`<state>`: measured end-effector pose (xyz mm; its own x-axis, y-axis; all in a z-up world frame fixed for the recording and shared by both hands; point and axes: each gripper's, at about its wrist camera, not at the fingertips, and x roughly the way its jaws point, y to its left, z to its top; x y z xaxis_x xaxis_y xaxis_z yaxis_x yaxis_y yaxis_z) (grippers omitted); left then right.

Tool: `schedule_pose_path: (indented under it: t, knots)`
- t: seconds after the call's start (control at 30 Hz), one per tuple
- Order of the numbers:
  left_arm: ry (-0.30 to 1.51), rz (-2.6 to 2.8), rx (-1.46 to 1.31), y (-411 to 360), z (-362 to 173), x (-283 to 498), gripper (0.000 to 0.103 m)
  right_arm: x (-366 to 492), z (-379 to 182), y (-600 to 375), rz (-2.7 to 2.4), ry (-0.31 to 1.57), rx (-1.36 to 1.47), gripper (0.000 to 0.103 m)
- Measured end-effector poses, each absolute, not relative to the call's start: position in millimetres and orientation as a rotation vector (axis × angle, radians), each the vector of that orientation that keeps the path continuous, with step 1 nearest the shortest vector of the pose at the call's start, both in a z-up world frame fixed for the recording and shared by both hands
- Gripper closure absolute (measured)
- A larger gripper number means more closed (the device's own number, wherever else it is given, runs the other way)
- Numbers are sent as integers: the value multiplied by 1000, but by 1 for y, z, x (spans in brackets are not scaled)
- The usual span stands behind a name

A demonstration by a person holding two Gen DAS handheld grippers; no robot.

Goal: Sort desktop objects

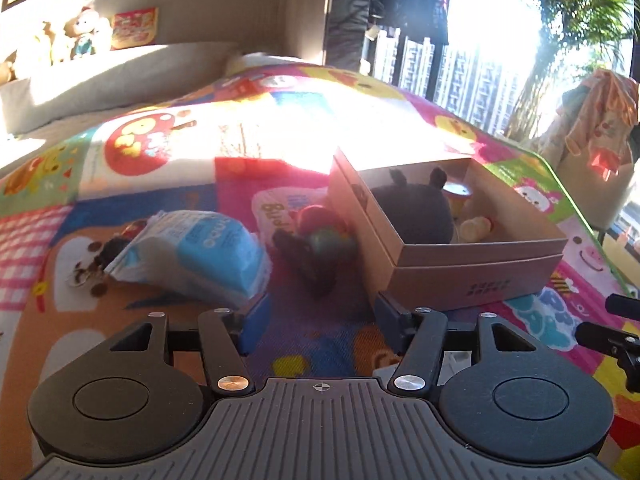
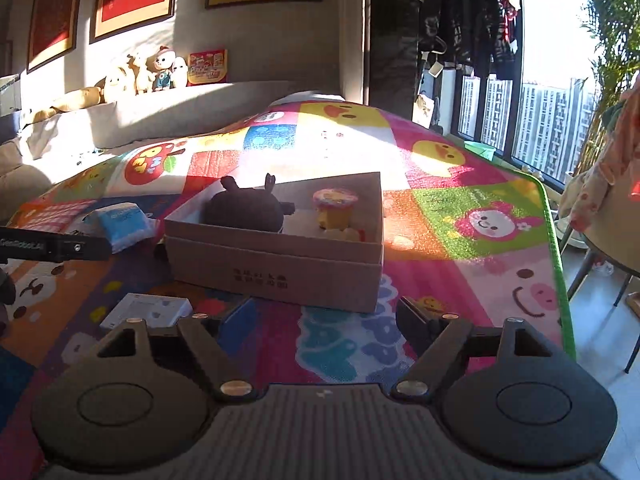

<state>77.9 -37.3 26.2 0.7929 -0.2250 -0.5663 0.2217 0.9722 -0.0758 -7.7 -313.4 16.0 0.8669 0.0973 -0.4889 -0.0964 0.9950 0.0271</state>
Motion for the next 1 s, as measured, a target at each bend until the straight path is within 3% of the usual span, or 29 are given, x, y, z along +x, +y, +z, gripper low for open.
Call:
schedule_pose_path:
  t: [0.13, 0.17, 0.27, 0.5, 0.6, 0.93, 1.0]
  knots:
    - [639, -224, 40, -51, 17, 104, 41, -2, -2, -326, 88, 543, 96, 22]
    - [643, -218, 44, -53, 15, 110, 44, -5, -2, -329, 95, 536, 123, 21]
    - [650, -183, 71, -55, 8, 126, 58, -5, -3, -334, 99, 524, 166, 7]
    - [653, -202, 121, -56, -3, 135, 58, 0, -7, -335, 105, 556, 184, 3]
    - [663, -192, 123, -50, 1, 130, 75, 4, -8, -337, 96, 577, 202, 3]
    - [663, -339, 163, -21, 20, -18, 77, 0, -7, -337, 89, 555, 199, 2]
    - [668, -308, 171, -9, 19, -37, 71, -4, -1, -325, 87, 538, 128, 2]
